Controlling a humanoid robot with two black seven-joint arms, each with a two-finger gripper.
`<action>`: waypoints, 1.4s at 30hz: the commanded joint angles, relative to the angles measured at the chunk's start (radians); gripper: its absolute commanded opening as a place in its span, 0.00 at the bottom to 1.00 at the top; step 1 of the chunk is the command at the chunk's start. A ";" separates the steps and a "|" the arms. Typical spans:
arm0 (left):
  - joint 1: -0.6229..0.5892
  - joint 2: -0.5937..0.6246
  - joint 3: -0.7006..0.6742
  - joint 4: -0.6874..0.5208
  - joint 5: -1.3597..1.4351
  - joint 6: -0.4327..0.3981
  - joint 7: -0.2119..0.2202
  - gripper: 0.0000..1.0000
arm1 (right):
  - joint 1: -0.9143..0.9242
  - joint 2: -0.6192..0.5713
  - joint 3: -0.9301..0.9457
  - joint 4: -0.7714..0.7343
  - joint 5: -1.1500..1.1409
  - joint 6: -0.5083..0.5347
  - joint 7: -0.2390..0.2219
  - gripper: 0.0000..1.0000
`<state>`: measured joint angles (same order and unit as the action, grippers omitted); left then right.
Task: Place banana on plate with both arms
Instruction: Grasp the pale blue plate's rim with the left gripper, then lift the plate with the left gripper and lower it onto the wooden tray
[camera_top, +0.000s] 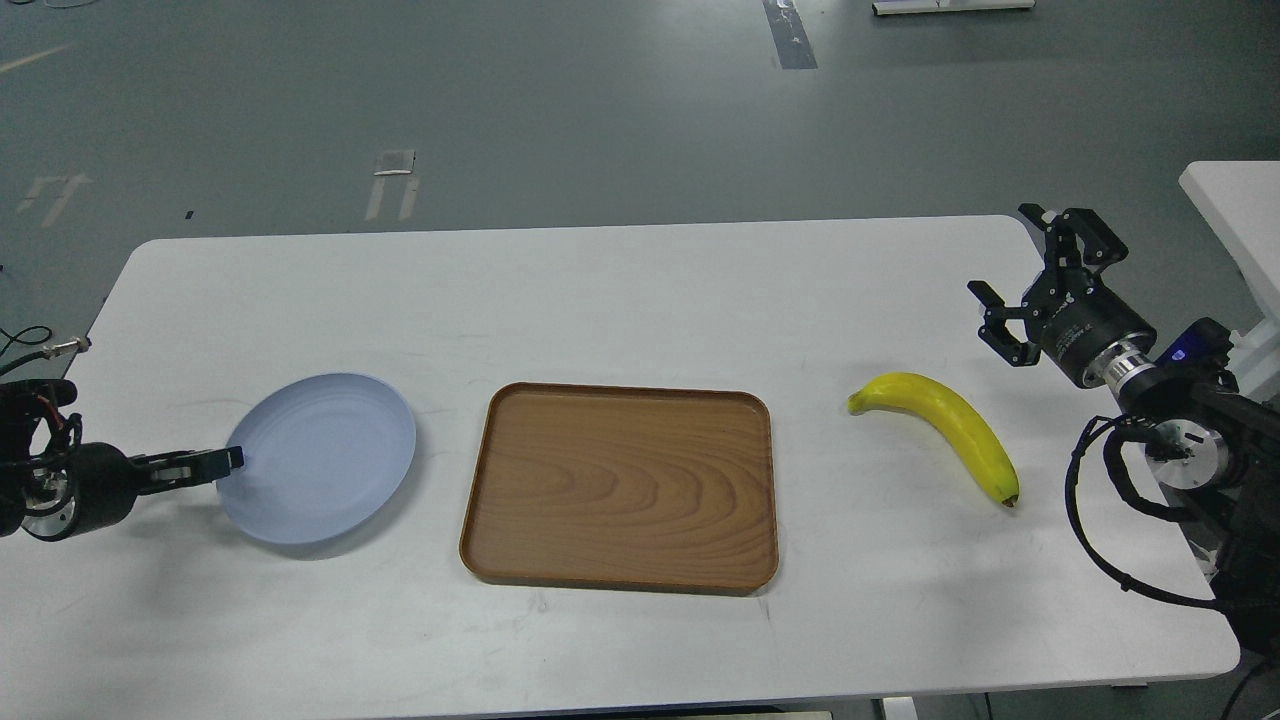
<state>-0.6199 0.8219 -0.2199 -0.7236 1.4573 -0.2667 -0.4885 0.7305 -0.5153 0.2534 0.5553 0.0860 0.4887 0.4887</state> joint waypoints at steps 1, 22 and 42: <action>0.000 0.002 -0.001 0.001 -0.002 0.003 0.000 0.00 | 0.000 0.000 0.000 0.000 0.000 0.000 0.000 1.00; -0.236 0.003 -0.003 -0.152 -0.051 -0.068 0.000 0.00 | 0.006 -0.002 0.000 -0.002 0.000 0.000 0.000 1.00; -0.457 -0.477 0.229 -0.097 0.100 -0.082 0.000 0.00 | 0.003 -0.014 0.000 -0.003 0.000 0.000 0.000 1.00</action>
<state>-1.0766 0.4048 -0.0318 -0.8857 1.5559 -0.3508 -0.4887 0.7361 -0.5277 0.2526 0.5524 0.0859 0.4887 0.4887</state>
